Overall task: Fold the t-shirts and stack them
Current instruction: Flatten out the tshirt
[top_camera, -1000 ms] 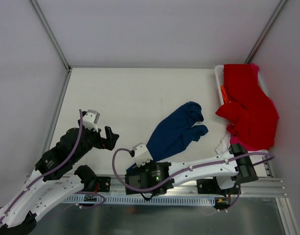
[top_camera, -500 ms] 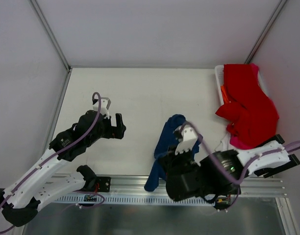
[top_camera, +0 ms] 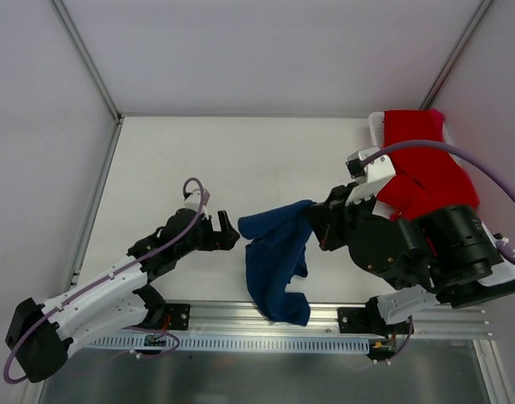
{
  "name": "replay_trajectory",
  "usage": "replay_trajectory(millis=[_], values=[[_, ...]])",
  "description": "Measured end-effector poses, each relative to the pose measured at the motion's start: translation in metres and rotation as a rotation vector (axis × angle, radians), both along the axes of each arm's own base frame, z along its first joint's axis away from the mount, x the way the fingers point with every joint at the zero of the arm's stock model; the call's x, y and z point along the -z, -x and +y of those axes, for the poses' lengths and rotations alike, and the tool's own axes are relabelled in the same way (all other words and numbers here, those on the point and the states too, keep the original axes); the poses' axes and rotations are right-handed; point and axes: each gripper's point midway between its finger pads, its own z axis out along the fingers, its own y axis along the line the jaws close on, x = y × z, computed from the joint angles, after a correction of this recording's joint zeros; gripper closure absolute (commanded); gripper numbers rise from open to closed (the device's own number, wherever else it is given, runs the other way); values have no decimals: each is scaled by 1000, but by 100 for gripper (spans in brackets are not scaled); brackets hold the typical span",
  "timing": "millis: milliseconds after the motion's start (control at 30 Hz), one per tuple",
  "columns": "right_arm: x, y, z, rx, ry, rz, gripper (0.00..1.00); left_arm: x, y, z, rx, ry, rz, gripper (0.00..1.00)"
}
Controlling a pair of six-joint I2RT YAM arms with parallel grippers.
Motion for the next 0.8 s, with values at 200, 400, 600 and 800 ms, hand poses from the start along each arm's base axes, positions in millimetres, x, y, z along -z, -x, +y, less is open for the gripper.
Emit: replay_trajectory(millis=[200, 400, 600, 800], values=[[-6, -1, -33, -49, -44, 31, 100, 31, -5, -28, 55, 84, 29, 1], [-25, -2, -57, -99, -126, 67, 99, 32, -14, -62, 135, 153, 7, 1], [-30, -4, -76, -115, -172, 87, 99, 30, -12, -87, 220, 217, -10, 1], [-27, -15, -118, -77, -244, 92, 100, 5, 27, -109, 392, 310, -43, 1]])
